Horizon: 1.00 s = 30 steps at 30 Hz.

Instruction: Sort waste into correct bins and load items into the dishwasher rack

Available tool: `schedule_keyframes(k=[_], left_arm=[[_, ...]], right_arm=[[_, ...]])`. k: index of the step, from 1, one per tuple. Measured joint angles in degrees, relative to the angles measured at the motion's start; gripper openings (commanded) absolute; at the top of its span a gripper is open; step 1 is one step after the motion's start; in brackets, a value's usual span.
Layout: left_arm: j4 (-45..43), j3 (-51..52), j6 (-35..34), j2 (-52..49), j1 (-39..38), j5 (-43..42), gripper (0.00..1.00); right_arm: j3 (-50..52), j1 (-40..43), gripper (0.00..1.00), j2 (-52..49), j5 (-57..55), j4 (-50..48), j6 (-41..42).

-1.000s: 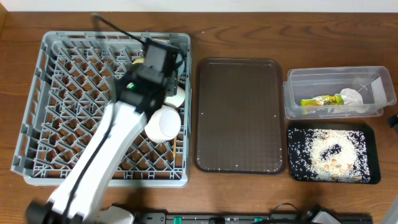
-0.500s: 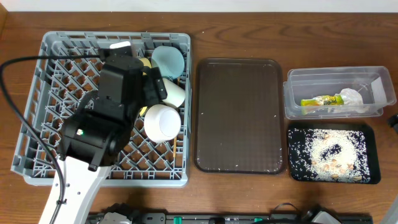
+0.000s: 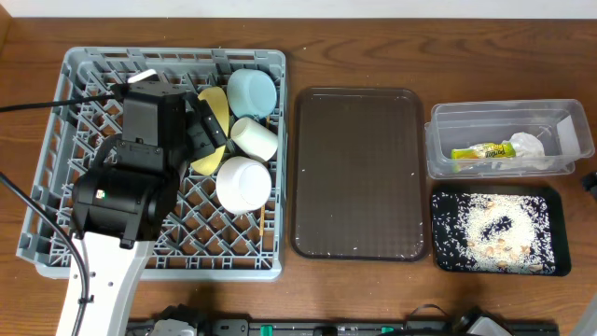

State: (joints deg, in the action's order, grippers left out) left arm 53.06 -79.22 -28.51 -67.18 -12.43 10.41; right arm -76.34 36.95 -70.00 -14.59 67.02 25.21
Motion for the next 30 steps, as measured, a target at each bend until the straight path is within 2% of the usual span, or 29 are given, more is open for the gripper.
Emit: schedule_keyframes(k=[19, 24, 30], left_arm=[[0.1, 0.0, 0.0, 0.0, 0.0, 0.0, 0.9], [0.1, 0.0, 0.0, 0.0, 0.0, 0.0, 0.91], [0.2, 0.0, 0.0, 0.0, 0.0, 0.0, 0.91]], right_arm=[[0.0, -0.7, 0.99, 0.0, -0.1, 0.0, 0.0], [0.0, -8.2, 0.99, 0.3, -0.3, 0.0, 0.0], [0.0, -25.0, 0.99, 4.8, 0.2, -0.1, 0.0]])
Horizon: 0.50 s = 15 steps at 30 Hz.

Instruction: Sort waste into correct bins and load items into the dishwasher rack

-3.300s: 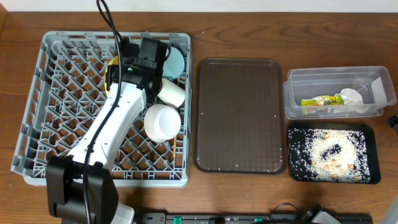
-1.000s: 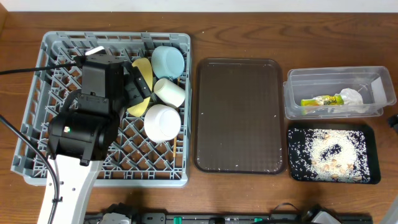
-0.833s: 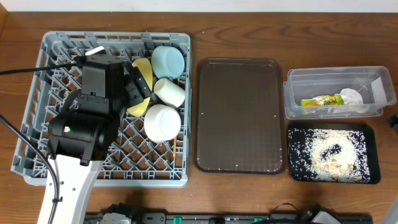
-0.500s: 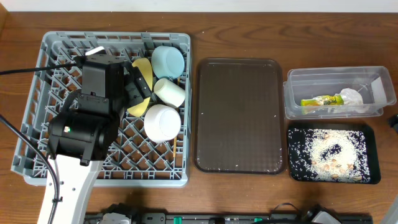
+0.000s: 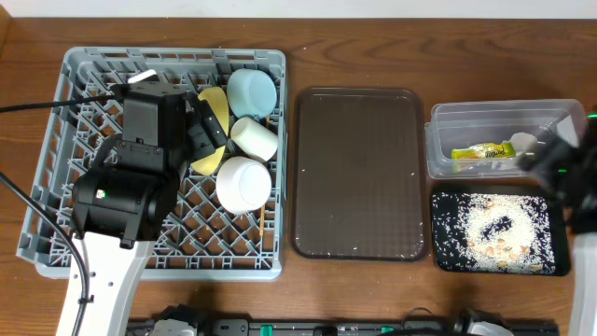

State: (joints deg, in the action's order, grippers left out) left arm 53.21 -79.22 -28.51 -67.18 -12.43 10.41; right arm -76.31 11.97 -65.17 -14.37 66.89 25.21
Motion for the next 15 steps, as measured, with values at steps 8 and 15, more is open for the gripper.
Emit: schedule_keyframes(k=[8, 15], left_arm=[[0.1, 0.0, 0.0, 0.0, 0.0, 0.0, 0.91], [0.1, 0.0, 0.0, 0.0, 0.0, 0.0, 0.91]], right_arm=[[0.2, -17.3, 0.99, 13.7, 0.4, -0.2, 0.0], [1.7, -17.3, 0.99, 29.2, -1.1, -0.3, 0.0]])
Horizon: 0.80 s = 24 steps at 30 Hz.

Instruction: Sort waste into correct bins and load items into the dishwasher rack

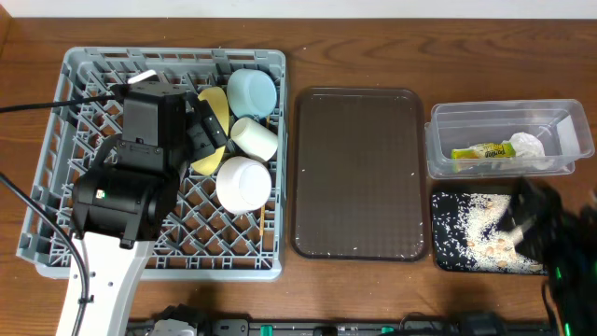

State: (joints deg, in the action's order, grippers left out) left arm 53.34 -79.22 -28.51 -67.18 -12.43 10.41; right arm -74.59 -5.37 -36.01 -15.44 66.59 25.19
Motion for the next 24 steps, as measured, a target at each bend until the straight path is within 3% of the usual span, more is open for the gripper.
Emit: schedule_keyframes(k=[3, 7, 10, 17, 24], left_arm=[[0.0, 0.0, 0.0, 0.0, 0.0, 0.0, 0.91], [0.0, 0.0, 0.0, 0.0, 0.0, -0.2, 0.91], [0.0, 0.0, 0.0, 0.0, 0.0, -0.2, 0.91], [0.0, 0.0, 0.0, 0.0, 0.0, -0.2, 0.91], [0.0, 0.0, 0.0, 0.0, 0.0, -0.2, 0.92]], right_arm=[[4.4, 0.0, 0.99, 7.0, -2.1, -0.9, 0.0], [14.6, 0.0, 0.99, 16.1, -4.1, -9.6, 0.0], [23.0, 0.0, 0.99, 21.5, -4.4, -20.7, 0.0], [45.4, 0.0, 0.99, 29.1, -1.5, -57.0, -0.5], [64.6, 0.0, 0.99, 32.2, 5.2, -79.1, -5.9]])
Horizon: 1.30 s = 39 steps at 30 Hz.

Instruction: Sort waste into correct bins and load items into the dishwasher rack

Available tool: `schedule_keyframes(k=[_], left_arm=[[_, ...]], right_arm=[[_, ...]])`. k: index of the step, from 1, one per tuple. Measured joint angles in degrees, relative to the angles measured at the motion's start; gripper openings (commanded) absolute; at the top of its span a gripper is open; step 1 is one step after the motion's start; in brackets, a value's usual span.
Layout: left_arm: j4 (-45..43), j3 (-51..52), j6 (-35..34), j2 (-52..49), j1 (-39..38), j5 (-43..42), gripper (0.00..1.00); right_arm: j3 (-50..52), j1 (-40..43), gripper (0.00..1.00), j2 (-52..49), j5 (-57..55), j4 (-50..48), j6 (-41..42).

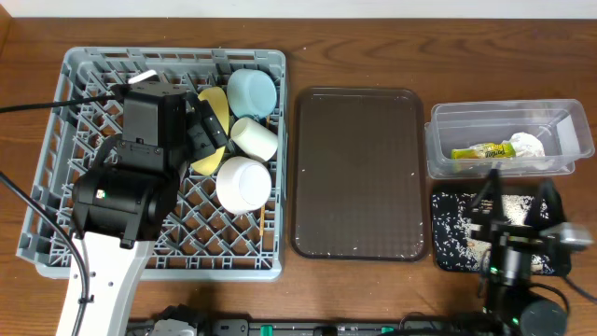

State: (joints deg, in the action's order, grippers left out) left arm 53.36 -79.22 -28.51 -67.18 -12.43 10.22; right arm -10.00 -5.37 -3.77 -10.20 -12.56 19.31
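Note:
The grey dishwasher rack (56,252) at the left holds a pale blue cup (252,91), a cream cup (254,138), a white cup (243,183) and a yellow dish (207,161). My left gripper (203,131) hangs over the rack with its dark fingers on the yellow dish; how its jaws stand is hidden. A clear bin (438,121) at the right holds a yellow tube (480,150) and crumpled white paper (528,144). My right gripper (519,201) stands open over the black tray (451,233) of scattered rice, holding nothing.
A brown serving tray (359,173) lies bare between the rack and the bins. The right arm's body covers the black tray's near right part. Cables run from the left edge to the left arm.
The right arm has shifted from the table's lower right corner to above the black tray, its fingers now pointing toward the clear bin. The left arm and the rack's contents are unchanged.
At first the right arm was almost out of view at the right edge. Then it stood beside the clear bin, then low at the lower right corner, and now over the black tray. The left gripper stayed on the yellow dish throughout.

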Motion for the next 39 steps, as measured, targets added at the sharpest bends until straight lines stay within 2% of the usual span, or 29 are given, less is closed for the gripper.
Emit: schedule_keyframes(k=[7, 15, 39], left_arm=[[0.0, 0.0, 0.0, 0.0, 0.0, 0.0, 0.92], [0.0, 0.0, 0.0, 0.0, 0.0, 0.0, 0.92], [0.0, 0.0, 0.0, 0.0, 0.0, 0.0, 0.92]], right_arm=[[8.6, 0.0, 0.99, 1.5, 4.5, -1.4, -7.7], [9.6, 0.0, 0.99, 3.1, 5.7, 16.0, -12.6], [9.6, -0.1, 0.99, 3.1, 7.3, 16.3, -22.7]])
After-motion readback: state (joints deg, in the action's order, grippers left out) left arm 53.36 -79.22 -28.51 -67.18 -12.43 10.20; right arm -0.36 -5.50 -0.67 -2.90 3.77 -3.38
